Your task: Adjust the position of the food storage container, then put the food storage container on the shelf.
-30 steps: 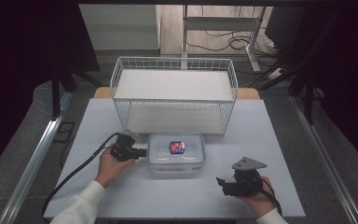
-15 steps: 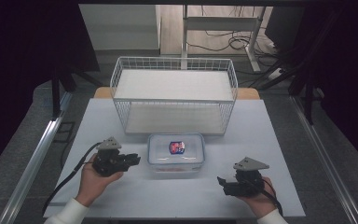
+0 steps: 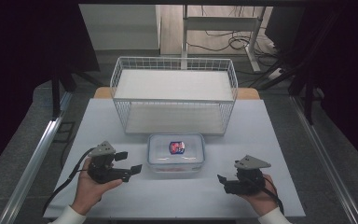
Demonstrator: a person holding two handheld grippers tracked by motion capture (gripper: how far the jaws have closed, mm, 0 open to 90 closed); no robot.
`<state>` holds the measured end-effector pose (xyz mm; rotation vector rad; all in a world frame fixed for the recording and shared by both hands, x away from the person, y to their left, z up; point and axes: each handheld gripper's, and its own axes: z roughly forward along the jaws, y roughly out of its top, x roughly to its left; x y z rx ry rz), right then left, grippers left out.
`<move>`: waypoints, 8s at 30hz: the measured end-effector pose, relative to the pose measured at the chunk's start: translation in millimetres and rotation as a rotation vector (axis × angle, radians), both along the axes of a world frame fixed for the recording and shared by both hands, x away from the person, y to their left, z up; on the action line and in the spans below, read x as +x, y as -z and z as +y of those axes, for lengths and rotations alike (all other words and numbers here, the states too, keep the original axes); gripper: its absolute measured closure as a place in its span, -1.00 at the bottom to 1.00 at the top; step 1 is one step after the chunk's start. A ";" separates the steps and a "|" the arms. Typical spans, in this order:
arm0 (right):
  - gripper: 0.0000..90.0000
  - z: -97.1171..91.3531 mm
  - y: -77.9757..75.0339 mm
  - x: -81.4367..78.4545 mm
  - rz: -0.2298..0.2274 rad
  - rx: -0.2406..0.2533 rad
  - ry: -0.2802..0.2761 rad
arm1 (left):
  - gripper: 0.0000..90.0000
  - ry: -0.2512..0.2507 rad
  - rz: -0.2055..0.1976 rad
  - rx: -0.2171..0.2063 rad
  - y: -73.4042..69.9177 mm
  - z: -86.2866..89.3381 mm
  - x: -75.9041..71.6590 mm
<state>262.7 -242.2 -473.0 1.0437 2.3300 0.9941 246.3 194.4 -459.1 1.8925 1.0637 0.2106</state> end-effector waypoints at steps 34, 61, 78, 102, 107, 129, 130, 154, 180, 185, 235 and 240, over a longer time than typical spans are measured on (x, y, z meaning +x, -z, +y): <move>-0.56 11.0 -8.9 24.3 0.082 0.179 -0.045 | -0.59 -0.041 0.145 -0.141 18.0 7.6 36.0; -0.57 11.5 -11.4 32.7 0.084 0.202 -0.043 | -0.66 0.064 0.392 -0.347 68.5 -13.0 105.3; -0.69 30.6 2.7 90.6 0.298 0.383 -0.029 | -0.37 0.091 0.412 -0.361 72.2 -15.3 104.8; -0.61 51.1 36.3 123.6 0.557 0.502 -0.031 | -0.24 0.078 0.406 -0.354 69.8 -14.2 104.1; -0.38 45.9 32.7 123.1 0.575 0.520 -0.006 | -0.23 0.072 0.407 -0.353 69.4 -14.3 103.8; -0.05 39.7 21.1 109.7 0.558 0.549 0.009 | 0.00 0.048 0.379 -0.356 58.1 -10.4 90.6; -0.04 39.2 20.8 109.6 0.561 0.551 0.008 | 0.00 0.047 0.377 -0.354 57.3 -10.5 90.0; 0.05 38.2 6.4 107.6 0.527 0.593 0.016 | 0.12 0.032 0.353 -0.349 39.3 -7.4 90.2; 0.01 56.0 9.6 168.3 0.408 0.623 0.050 | 0.12 0.001 0.297 -0.353 43.4 4.9 153.7; 0.00 56.5 14.4 171.9 0.400 0.627 0.068 | 0.12 -0.007 0.294 -0.356 48.7 3.1 157.6; -0.06 45.0 -0.4 50.8 0.038 0.175 -0.059 | -0.34 0.049 0.083 -0.098 35.4 10.1 33.8; 0.19 56.0 3.6 46.9 0.055 0.153 -0.091 | -0.34 0.041 0.085 -0.047 39.0 9.9 16.1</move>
